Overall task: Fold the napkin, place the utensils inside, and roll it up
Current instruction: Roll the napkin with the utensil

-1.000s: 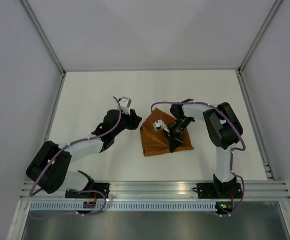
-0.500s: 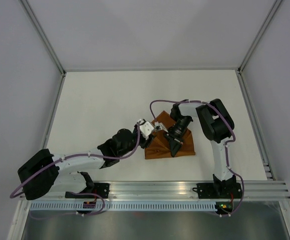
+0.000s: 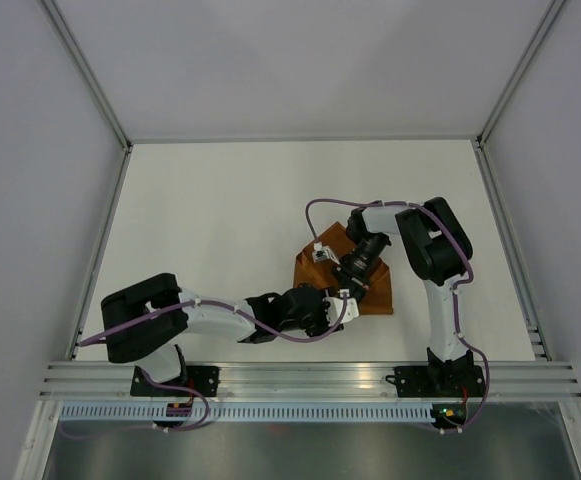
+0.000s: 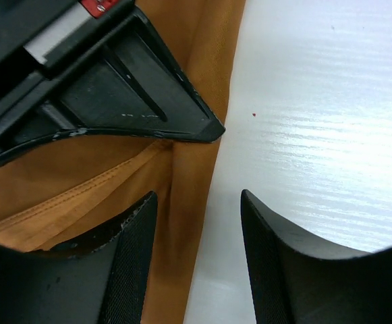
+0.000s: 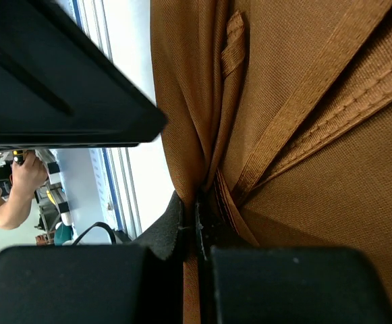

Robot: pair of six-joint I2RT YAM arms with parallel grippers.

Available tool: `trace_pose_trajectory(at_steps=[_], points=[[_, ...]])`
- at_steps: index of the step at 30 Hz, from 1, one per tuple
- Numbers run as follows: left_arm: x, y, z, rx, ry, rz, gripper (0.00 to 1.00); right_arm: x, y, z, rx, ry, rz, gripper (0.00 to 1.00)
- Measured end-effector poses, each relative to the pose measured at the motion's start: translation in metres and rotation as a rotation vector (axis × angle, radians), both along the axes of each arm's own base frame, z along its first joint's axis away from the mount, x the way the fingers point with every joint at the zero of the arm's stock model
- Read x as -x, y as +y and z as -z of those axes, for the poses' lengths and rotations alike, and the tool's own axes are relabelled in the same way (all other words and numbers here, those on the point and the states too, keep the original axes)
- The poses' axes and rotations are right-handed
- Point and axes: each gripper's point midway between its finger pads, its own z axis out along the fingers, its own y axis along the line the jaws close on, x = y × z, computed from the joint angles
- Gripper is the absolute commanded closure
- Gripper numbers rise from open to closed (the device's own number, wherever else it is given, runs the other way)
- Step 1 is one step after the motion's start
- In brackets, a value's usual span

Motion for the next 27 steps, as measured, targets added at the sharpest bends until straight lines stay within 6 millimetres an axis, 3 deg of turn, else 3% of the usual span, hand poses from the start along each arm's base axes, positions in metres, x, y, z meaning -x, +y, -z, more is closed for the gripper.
trace_pose_trajectory(at_steps=[5, 15, 18, 21, 22, 27], points=[[0.0, -0.004, 0.013, -0.035, -0.003, 0.025, 0.41, 0.001, -0.002, 0.0, 0.0, -0.001, 0.01, 1.0], [-0.007, -0.019, 0.019, -0.053, -0.037, 0.054, 0.42, 0.001, -0.003, 0.0, 0.002, 0.002, 0.018, 1.0], [-0.009, -0.025, 0.02, -0.054, -0.044, 0.06, 0.49, 0.001, -0.003, 0.0, 0.001, 0.004, 0.021, 1.0], [-0.011, -0.03, 0.022, -0.069, -0.04, 0.071, 0.67, 0.001, -0.003, 0.0, -0.001, 0.006, 0.025, 1.0], [-0.01, -0.032, 0.023, -0.076, -0.03, 0.081, 0.77, 0.001, -0.003, 0.0, 0.0, 0.006, 0.025, 1.0], [-0.01, -0.034, 0.024, -0.103, -0.001, 0.112, 0.94, 0.001, -0.006, 0.0, 0.003, 0.01, 0.031, 1.0]])
